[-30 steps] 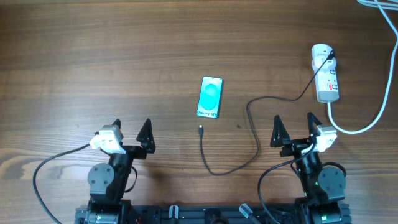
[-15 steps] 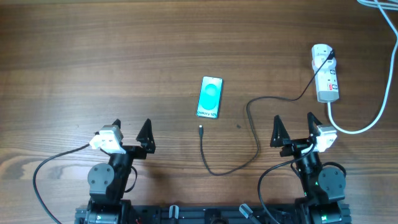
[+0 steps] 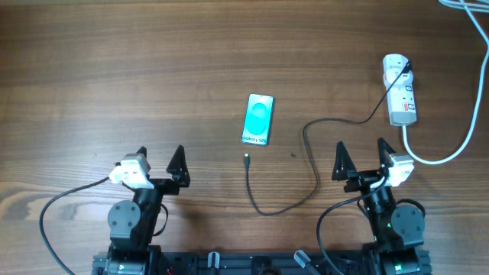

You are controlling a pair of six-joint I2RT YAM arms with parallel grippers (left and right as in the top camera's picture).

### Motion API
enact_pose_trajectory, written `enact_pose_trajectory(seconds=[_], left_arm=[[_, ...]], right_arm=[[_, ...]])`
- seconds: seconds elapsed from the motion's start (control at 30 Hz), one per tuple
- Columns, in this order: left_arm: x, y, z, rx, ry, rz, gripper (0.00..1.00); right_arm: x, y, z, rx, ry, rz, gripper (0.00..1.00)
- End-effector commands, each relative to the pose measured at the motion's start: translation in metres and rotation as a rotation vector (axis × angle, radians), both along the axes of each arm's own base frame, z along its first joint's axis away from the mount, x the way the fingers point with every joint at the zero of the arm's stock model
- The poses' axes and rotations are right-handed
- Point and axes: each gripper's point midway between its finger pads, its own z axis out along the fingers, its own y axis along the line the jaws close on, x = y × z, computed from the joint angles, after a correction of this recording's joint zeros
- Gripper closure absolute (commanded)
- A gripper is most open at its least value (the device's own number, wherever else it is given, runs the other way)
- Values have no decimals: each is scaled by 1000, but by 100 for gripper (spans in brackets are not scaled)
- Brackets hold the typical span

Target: Plug charger to phone and switch on socket

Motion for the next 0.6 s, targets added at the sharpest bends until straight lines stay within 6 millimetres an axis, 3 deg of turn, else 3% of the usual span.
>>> enact_pose_trajectory(seconds=[0.0, 0.13, 0.2, 0.27, 0.4, 0.57], left_arm=[[2, 10, 1, 20, -8, 54, 0], [3, 12, 9, 17, -40, 64, 0], [1, 1, 21, 7, -64, 0, 0], [-4, -15, 50, -5, -120, -96, 0], [-15, -17, 106, -17, -118, -112, 0], [-24, -17, 166, 26, 170, -121, 0]], right_arm=[[-1, 4, 3, -15, -18, 20, 0], [-1, 4, 3, -15, -18, 20, 0], [-1, 4, 3, -15, -18, 20, 0], [-1, 4, 3, -15, -18, 20, 0], [-1, 4, 3, -15, -18, 20, 0], [-1, 4, 3, -15, -18, 20, 0]])
